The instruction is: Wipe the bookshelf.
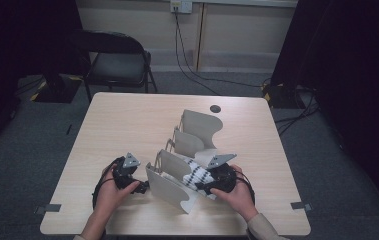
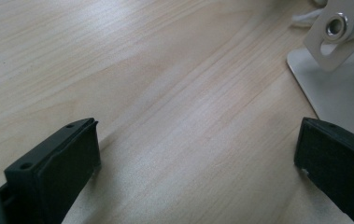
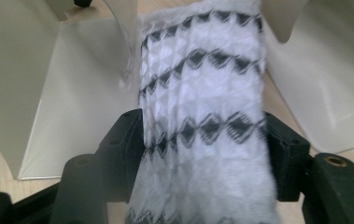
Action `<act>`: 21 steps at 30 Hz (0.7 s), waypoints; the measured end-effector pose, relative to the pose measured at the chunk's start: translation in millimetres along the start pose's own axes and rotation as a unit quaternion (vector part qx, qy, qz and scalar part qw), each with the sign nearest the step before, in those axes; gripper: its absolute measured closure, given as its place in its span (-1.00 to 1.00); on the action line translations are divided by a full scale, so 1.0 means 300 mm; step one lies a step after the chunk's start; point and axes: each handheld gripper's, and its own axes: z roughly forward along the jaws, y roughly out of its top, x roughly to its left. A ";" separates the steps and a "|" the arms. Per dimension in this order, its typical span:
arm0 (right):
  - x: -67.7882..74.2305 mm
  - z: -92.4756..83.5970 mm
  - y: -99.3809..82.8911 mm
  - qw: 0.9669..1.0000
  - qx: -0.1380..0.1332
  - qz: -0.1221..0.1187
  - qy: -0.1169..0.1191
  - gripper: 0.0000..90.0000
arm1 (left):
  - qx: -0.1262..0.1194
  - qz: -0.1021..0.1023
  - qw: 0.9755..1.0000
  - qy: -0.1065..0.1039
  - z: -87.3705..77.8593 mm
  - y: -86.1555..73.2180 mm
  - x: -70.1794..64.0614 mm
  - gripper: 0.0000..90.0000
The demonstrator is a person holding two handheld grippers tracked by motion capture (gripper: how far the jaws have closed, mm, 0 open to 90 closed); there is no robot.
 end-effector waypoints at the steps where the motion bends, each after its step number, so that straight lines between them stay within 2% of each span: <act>1: 0.000 0.007 -0.005 1.000 0.003 0.001 0.000 -0.14 | -0.001 -0.001 1.000 0.001 0.000 0.000 -0.001 -1.00; 3: 0.001 0.029 -0.020 1.000 0.014 0.005 -0.009 -0.13 | 0.000 0.000 1.000 0.001 0.000 0.000 0.000 -1.00; 4: 0.001 0.032 -0.024 1.000 0.004 0.008 -0.008 -0.06 | 0.000 0.000 1.000 0.001 0.000 0.000 0.000 -1.00; 6: 0.002 0.031 -0.024 1.000 0.001 0.006 -0.006 0.19 | -0.001 -0.001 1.000 0.000 0.000 0.000 -0.001 -1.00; 7: 0.002 0.031 -0.024 1.000 0.001 0.006 -0.006 0.19 | -0.001 -0.001 1.000 0.000 0.000 0.000 -0.001 -1.00; 8: 0.003 0.029 -0.022 1.000 0.005 0.000 0.002 0.45 | 0.000 0.000 1.000 0.000 0.000 0.000 0.000 -1.00; 9: 0.003 0.029 -0.022 1.000 0.005 0.000 0.002 0.45 | 0.000 0.000 1.000 0.000 0.000 0.000 0.000 -1.00; 10: 0.007 0.027 -0.018 1.000 0.007 -0.002 0.010 0.62 | -0.001 -0.001 1.000 0.001 0.000 0.000 -0.001 -1.00; 15: 0.009 0.014 -0.009 1.000 0.008 -0.011 0.010 0.72 | 0.000 -0.001 1.000 -0.001 0.000 0.000 0.000 -1.00; 21: 0.009 -0.055 0.030 1.000 -0.016 -0.018 0.009 0.73 | -0.001 -0.001 1.000 0.000 0.000 0.000 -0.001 -1.00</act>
